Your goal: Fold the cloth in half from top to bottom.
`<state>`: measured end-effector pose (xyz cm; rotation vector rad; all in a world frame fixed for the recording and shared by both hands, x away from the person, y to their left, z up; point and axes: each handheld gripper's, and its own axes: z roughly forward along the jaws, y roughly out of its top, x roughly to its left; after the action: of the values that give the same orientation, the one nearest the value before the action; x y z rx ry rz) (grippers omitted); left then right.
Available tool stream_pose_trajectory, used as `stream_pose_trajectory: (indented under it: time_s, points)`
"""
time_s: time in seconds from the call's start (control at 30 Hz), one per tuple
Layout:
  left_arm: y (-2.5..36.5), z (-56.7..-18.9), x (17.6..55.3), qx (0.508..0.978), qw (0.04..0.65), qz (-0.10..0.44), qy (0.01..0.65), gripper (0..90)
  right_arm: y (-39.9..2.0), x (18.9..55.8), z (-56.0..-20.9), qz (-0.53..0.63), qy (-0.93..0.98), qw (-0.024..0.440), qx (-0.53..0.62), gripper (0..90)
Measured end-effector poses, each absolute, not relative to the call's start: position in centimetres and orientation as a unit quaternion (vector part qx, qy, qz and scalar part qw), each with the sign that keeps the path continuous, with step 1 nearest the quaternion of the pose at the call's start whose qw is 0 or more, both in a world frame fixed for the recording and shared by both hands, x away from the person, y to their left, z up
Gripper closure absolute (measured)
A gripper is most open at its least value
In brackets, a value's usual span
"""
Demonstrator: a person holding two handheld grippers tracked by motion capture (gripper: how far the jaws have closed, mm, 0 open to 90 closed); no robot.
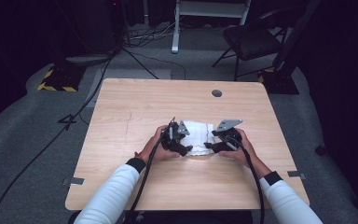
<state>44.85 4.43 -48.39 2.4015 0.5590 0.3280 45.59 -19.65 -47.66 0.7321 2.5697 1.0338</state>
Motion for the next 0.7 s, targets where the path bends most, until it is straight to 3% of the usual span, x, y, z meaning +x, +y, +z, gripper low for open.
stream_pose_trajectory:
  time_s: [0.37, 0.7]
  points:
    - [6.4, -48.1, 41.7, 0.917, 0.333, 0.097, 0.198, 21.3, -20.0, 43.1, -49.0, 0.365, 0.89, 0.094, 0.256, 36.1]
    - [12.5, -48.2, 36.3, 0.905, 0.348, 0.117, 0.214, 20.4, -20.9, 40.9, -48.3, 0.351, 0.895, 0.11, 0.252, 32.2]
